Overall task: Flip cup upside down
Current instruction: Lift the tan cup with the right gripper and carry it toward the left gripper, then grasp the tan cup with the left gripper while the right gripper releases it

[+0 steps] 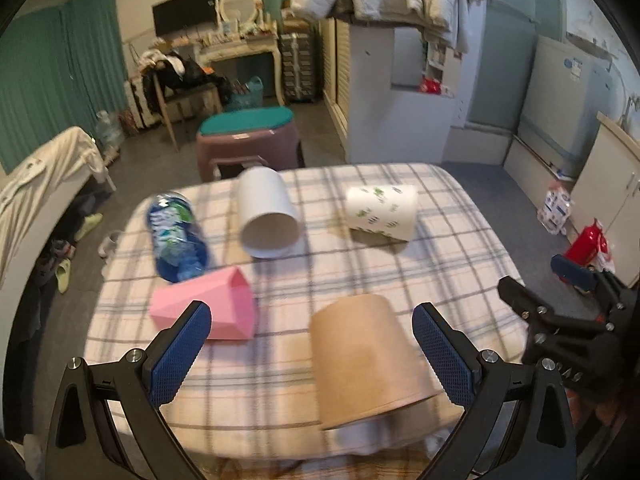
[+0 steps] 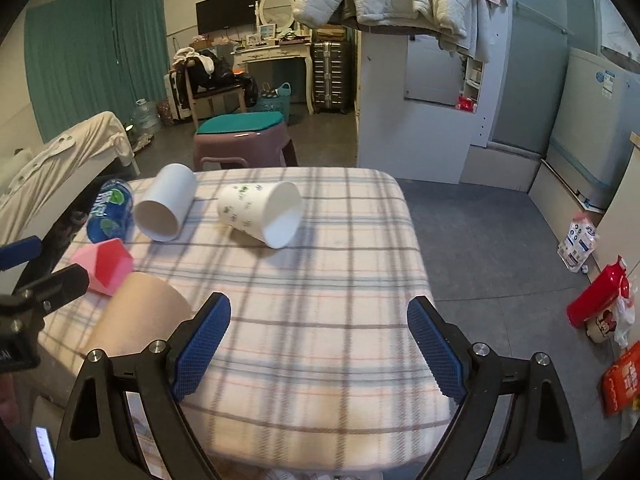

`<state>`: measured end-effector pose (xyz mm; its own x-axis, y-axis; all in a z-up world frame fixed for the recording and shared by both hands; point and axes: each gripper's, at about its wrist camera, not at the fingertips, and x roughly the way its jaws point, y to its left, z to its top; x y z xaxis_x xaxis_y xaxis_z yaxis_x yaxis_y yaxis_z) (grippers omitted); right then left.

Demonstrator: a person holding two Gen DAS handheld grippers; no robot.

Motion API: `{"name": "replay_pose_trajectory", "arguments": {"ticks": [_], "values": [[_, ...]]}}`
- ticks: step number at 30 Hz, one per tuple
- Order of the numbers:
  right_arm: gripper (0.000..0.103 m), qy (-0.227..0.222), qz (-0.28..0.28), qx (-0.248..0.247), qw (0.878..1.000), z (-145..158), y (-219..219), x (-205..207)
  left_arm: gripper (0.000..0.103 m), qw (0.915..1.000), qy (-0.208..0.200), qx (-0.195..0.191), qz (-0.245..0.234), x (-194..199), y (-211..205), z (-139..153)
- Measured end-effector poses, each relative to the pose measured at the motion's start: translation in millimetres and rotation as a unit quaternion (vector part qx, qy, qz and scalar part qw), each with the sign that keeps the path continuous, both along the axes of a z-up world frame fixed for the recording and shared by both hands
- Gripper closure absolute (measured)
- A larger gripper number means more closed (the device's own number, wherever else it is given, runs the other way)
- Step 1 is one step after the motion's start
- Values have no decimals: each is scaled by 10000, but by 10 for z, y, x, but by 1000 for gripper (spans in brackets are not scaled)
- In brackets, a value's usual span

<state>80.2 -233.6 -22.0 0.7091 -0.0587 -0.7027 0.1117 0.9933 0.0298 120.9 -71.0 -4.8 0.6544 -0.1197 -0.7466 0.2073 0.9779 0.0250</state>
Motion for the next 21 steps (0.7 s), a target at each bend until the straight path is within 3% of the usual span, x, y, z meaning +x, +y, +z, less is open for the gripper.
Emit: {"name": "replay_pose_trajectory", "arguments": {"ticks": [10, 21], "values": [[13, 298, -64, 360, 9989, -329, -241, 159, 0, 9954, 954, 31, -44, 345, -231, -358], [13, 444, -139, 451, 9979, -486, -239, 227, 2, 9864, 1637, 107, -100, 632, -258, -595]]}}
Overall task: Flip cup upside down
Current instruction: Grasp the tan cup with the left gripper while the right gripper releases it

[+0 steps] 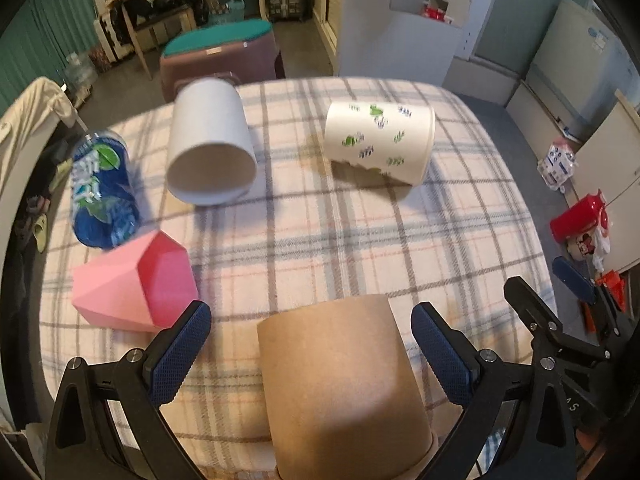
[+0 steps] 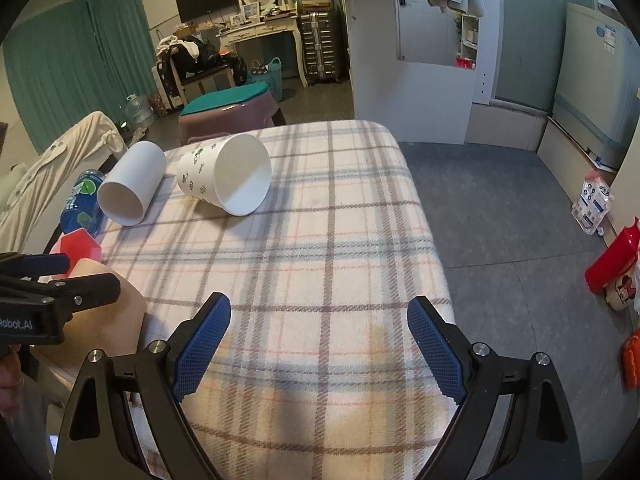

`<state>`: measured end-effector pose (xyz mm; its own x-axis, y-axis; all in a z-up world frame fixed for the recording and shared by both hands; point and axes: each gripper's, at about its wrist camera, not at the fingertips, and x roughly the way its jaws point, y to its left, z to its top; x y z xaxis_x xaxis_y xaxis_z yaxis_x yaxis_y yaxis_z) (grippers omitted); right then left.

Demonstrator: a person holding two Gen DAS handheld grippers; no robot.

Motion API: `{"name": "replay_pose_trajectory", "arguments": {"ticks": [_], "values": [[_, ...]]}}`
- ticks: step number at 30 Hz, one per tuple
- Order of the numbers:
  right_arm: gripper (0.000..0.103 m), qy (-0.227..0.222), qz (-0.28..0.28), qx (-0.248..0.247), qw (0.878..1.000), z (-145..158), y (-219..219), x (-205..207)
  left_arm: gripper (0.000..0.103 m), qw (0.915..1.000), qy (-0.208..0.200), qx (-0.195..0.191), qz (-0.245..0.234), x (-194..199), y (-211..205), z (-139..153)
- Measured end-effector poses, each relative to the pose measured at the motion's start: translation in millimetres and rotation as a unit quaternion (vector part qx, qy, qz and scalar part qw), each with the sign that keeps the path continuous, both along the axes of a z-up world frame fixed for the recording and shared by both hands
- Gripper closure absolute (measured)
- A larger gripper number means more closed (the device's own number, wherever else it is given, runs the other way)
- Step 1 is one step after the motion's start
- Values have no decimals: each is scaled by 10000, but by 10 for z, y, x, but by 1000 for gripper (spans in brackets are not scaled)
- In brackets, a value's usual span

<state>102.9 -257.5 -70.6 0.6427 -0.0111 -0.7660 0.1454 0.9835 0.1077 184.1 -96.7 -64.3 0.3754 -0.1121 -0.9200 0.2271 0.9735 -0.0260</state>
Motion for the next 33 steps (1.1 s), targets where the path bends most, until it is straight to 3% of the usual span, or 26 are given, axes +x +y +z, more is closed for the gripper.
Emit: {"name": "replay_pose_trajectory", "arguments": {"ticks": [7, 13, 21, 28, 33], "values": [[13, 26, 92, -69, 9999, -4, 88, 26, 23, 9978, 589, -294, -85, 57, 43, -106], [13, 25, 90, -86, 9999, 2, 99, 28, 23, 9980, 486, -336, -207, 27, 41, 24], [13, 25, 76, -96, 9999, -3, 115, 15, 23, 9979, -437, -336, -336, 1, 35, 412], [13, 27, 35, -119, 9999, -28, 99, -11, 24, 9916, -1266, -185, -210, 66, -21, 526], [13, -29, -14, -127, 9999, -20, 62, -35, 24, 9758, -2177, 129, -158, 13, -80, 549]]}}
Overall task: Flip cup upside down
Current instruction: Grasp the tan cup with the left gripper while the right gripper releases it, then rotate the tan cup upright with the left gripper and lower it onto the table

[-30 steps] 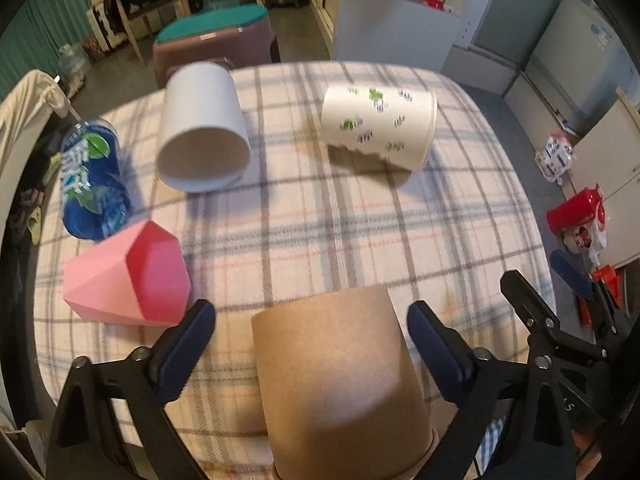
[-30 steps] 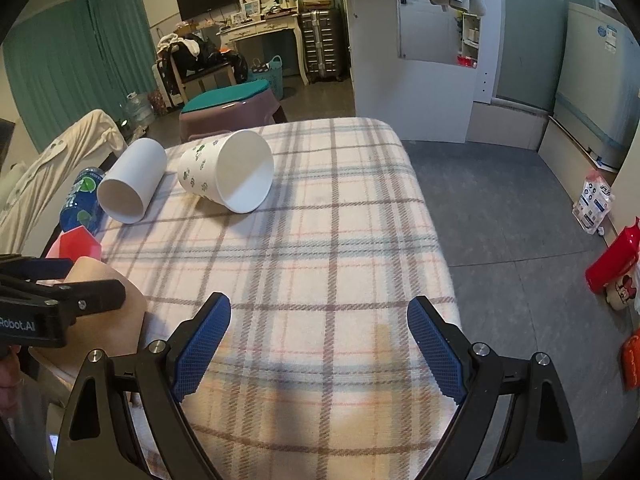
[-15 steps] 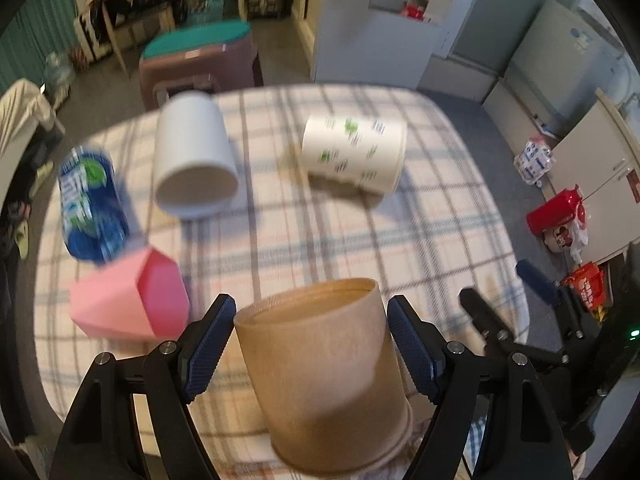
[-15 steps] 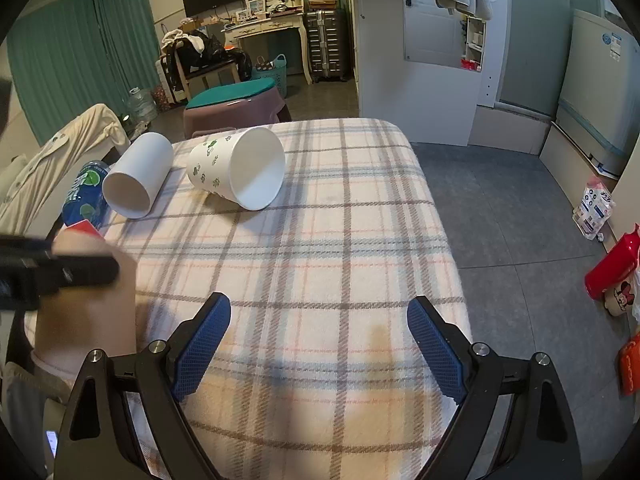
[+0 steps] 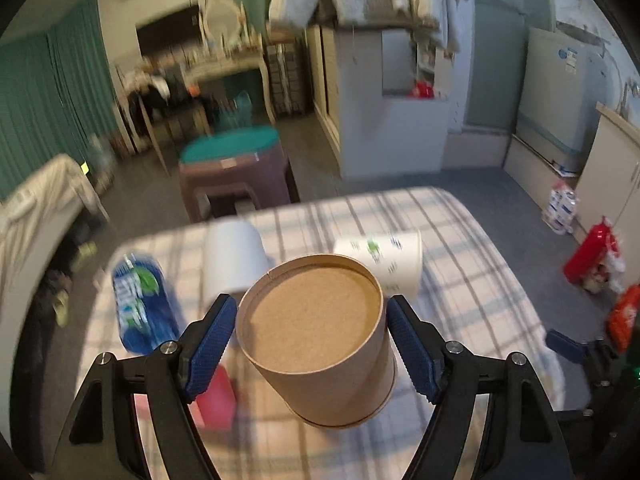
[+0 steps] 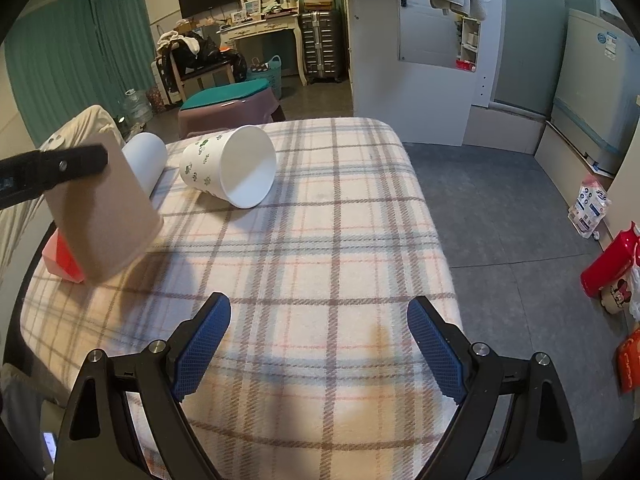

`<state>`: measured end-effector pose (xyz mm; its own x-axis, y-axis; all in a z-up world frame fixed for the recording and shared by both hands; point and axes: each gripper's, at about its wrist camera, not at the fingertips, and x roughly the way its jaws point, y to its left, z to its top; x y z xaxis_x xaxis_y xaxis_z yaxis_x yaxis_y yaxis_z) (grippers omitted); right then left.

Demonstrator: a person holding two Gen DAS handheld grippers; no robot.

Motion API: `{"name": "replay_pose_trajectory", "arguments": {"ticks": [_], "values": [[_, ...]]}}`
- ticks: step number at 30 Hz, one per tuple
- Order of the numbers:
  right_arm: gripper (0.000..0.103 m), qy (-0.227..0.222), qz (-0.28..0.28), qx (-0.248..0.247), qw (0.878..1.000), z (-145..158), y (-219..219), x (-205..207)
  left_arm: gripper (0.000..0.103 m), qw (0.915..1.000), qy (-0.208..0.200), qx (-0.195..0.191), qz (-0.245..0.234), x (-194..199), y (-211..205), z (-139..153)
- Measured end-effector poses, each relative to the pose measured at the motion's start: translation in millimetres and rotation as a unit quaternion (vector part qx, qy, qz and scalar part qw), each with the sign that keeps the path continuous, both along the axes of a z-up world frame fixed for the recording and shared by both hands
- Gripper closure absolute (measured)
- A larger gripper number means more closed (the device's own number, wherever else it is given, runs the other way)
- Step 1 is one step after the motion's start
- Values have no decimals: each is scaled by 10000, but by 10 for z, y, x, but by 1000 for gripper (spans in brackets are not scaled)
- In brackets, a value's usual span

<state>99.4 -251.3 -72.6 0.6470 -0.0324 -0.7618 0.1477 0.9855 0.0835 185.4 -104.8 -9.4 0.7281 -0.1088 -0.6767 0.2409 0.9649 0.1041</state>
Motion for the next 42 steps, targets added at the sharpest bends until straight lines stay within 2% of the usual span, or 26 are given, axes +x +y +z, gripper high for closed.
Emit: {"name": "replay_pose_trajectory", "arguments": {"ticks": [6, 11, 19, 28, 32, 34, 42], "values": [[13, -107, 19, 54, 9999, 9, -21, -6, 24, 9991, -380, 136, 140, 60, -36, -171], [13, -139, 78, 28, 9999, 5, -7, 7, 24, 9977, -682, 0, 24, 69, -53, -269], [13, -78, 76, 50, 9999, -29, 20, 37, 24, 9989, -458, -98, 14, 125, -37, -415], [13, -58, 73, 51, 9999, -30, 47, 80, 24, 9992, -390, -26, -28, 87, -90, -411], [13, -47, 50, 9, 10000, -26, 63, 72, 21, 9996, -211, -164, -15, 102, -90, -420], [13, -44, 49, 44, 10000, -20, 65, 59, 15, 9997, -190, -166, -19, 96, -96, -421], [13, -136, 42, 57, 9999, 79, 86, -40, 15, 9995, -104, -305, -71, 74, -43, -358]]}}
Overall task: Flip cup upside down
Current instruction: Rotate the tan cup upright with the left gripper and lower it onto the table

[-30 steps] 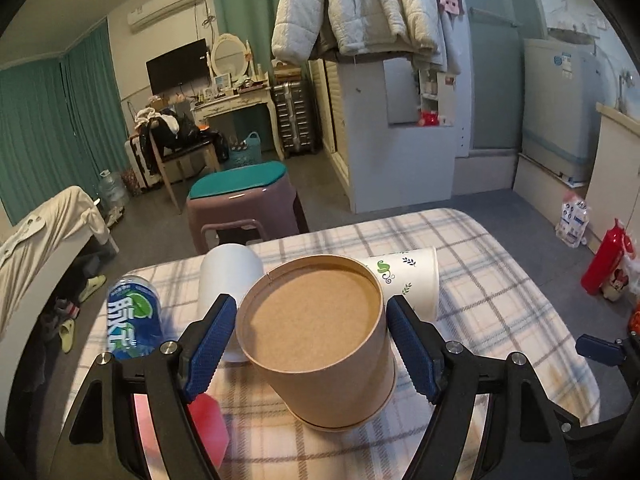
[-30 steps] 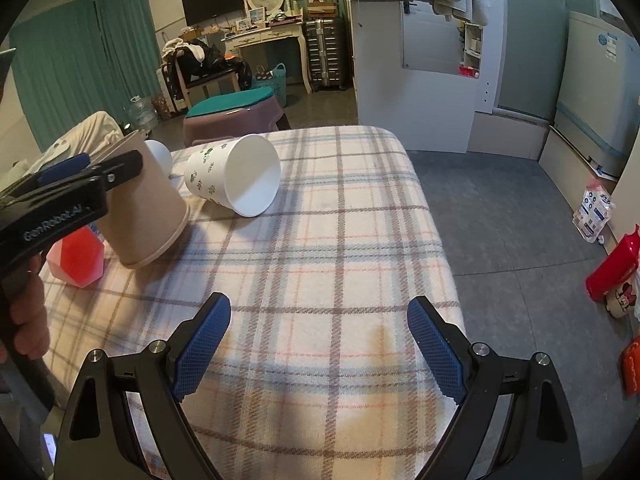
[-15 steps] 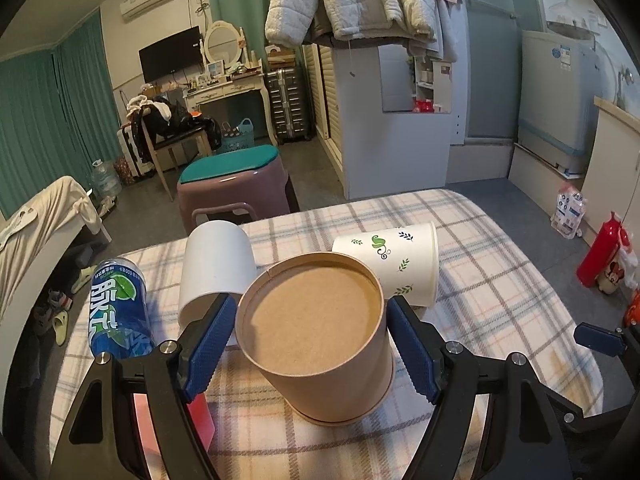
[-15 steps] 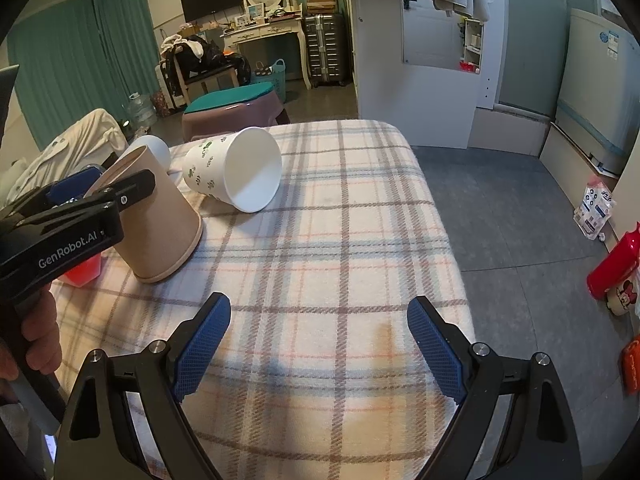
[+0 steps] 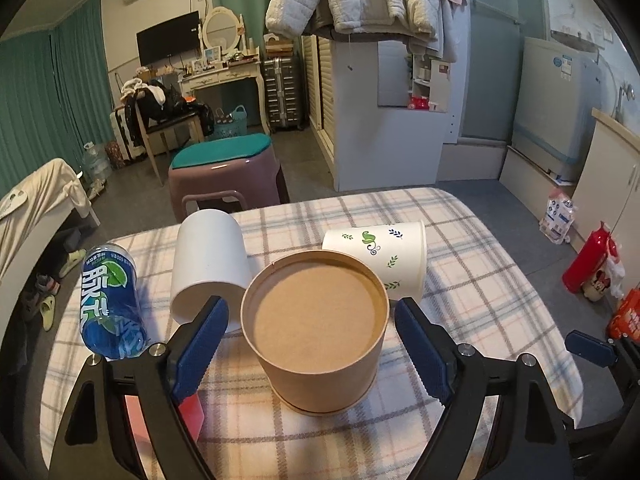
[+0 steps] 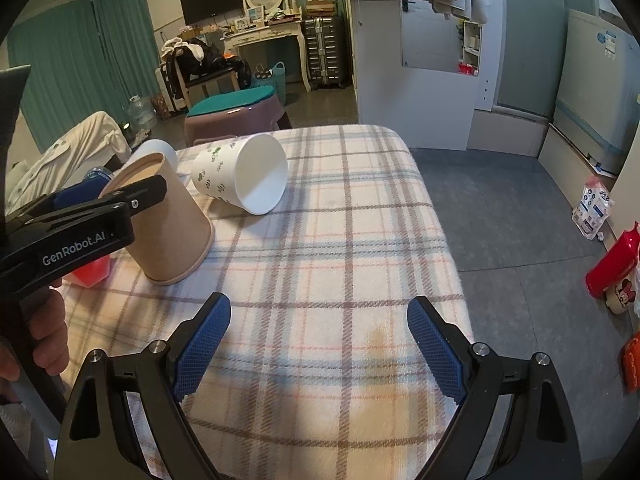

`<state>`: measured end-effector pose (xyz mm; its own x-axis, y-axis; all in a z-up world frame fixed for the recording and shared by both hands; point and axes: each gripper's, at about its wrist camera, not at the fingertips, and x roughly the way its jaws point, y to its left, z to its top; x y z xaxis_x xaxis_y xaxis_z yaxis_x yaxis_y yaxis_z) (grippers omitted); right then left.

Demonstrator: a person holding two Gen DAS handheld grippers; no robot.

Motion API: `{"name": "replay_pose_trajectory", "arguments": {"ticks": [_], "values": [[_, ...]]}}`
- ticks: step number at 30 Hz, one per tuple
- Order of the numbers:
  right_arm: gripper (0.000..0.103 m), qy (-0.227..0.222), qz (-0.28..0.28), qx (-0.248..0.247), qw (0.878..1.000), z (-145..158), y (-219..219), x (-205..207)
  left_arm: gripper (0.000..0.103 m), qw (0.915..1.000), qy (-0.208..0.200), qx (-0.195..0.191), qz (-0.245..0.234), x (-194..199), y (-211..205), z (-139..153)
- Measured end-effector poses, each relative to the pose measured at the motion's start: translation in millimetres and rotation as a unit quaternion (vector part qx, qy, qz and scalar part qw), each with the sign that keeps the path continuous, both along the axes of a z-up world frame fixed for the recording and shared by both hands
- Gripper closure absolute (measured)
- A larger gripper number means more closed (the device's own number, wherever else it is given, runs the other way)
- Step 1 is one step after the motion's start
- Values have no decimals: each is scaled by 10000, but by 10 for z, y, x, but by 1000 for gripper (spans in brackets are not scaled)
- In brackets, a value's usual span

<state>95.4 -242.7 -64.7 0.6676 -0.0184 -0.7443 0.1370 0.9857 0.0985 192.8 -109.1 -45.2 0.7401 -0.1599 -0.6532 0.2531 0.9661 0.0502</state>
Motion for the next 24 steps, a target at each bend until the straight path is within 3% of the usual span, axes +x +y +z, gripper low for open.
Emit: {"name": "replay_pose_trajectory", "arguments": {"ticks": [12, 24], "values": [[13, -321, -71, 33, 9995, 250, 31, -223, 15, 9987, 76, -501, -19, -89, 154, 221], [13, -923, -27, -41, 9957, 614, 99, -520, 15, 9959, -467, -769, -86, -401, 374, 788]]}}
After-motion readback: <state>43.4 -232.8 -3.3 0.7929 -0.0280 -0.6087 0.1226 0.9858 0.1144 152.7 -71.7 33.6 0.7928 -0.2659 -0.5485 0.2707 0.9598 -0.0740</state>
